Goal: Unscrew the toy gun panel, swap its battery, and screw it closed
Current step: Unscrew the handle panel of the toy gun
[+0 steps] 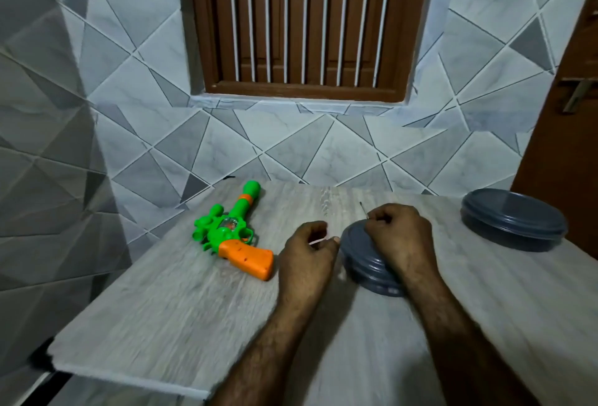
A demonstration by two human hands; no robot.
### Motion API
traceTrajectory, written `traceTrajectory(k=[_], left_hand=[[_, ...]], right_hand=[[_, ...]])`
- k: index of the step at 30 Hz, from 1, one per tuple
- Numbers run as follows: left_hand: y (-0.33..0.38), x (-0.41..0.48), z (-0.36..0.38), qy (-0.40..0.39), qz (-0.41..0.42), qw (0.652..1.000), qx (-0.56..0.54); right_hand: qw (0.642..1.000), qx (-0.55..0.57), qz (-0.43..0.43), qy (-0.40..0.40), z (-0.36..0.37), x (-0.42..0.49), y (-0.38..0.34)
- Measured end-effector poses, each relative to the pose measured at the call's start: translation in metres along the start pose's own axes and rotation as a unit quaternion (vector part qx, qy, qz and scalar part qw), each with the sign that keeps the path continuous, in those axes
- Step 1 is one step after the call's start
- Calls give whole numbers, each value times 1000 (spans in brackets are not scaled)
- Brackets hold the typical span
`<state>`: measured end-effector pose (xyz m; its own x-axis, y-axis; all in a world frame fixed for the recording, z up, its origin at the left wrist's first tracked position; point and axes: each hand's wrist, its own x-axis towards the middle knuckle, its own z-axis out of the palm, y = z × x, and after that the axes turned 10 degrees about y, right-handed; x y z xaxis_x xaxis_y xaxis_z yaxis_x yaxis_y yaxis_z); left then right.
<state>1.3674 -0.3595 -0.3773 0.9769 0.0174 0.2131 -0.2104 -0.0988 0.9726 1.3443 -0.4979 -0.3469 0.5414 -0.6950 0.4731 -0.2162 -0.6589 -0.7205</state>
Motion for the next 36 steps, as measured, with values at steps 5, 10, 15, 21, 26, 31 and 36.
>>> traceTrajectory(k=[5, 10, 15, 21, 26, 31, 36], left_hand=[[-21, 12, -37, 65, -37, 997, -13], [-42, 26, -66, 113, -70, 991, -16], [-65, 48, -88, 151, -129, 979, -42], [-80, 68, -99, 196, -195, 960, -56], [-93, 86, -95, 202, -240, 944, -100], [-69, 87, -92, 203, -262, 933, -139], [-67, 95, -91, 223, -277, 922, -156]], right_hand=[[999, 13, -16, -47, 28, -21, -19], [996, 8, -17, -87, 54, -35, -32], [990, -2, -22, -137, 74, -47, -43], [982, -24, -51, -181, 99, -59, -53], [976, -35, -73, -200, 115, -66, -64], [977, -40, -75, -193, 122, -65, -63], [976, -49, -92, -194, 129, -65, -60]])
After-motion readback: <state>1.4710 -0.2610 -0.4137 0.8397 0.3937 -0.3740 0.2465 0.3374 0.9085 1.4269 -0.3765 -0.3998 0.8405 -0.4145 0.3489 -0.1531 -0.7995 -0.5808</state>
